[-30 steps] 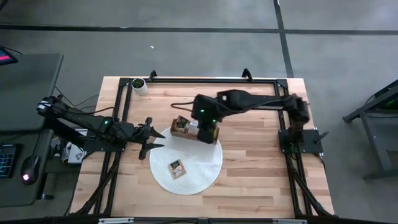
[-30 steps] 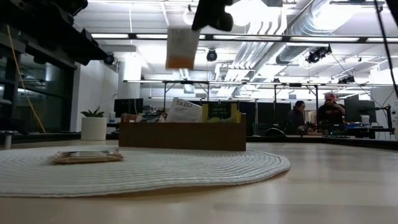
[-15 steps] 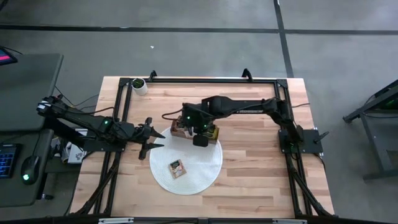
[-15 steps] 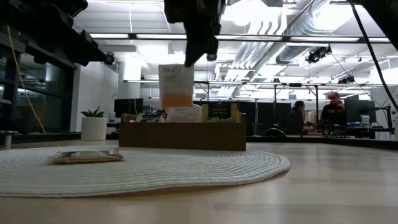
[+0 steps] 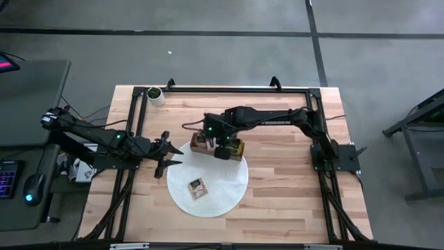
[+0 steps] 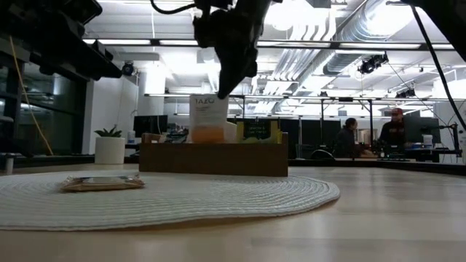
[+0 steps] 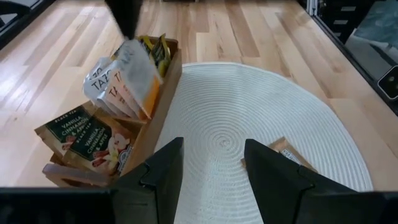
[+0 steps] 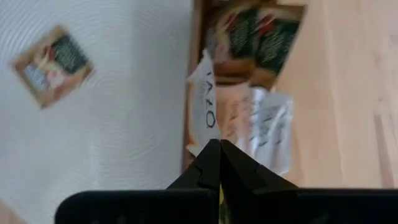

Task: Pick & Place Tea
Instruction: Put the orange tea bag into the middle section of the wooden organizer

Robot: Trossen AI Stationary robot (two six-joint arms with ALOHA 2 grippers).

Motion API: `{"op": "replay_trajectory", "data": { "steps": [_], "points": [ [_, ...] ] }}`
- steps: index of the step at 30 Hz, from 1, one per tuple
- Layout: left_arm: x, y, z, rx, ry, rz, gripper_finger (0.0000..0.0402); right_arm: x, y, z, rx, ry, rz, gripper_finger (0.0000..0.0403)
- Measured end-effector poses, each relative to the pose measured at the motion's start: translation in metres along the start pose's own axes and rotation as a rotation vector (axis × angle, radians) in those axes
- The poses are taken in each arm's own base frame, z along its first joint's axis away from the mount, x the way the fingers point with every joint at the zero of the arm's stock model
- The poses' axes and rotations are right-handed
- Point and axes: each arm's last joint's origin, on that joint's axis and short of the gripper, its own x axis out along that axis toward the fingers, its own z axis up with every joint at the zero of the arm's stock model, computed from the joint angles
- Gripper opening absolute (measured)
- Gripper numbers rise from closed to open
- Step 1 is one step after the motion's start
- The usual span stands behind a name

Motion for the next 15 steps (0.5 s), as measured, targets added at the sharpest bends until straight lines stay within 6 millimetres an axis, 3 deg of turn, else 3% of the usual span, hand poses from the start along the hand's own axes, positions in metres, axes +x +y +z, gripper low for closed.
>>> {"op": "replay_trajectory", "data": {
  "steps": [7, 15],
  "points": [
    [0.000, 0.000, 0.000, 0.001, 0.004, 0.000, 0.0169, 0.001, -0.014, -0.002, 0.051, 0.031, -0.019, 0.0000],
    [0.000, 0.000, 0.000, 0.000, 0.005, -0.006, 0.0169, 0.007, -0.013, -0.003, 0.052, 0.038, 0.009, 0.0000]
  ]
}}
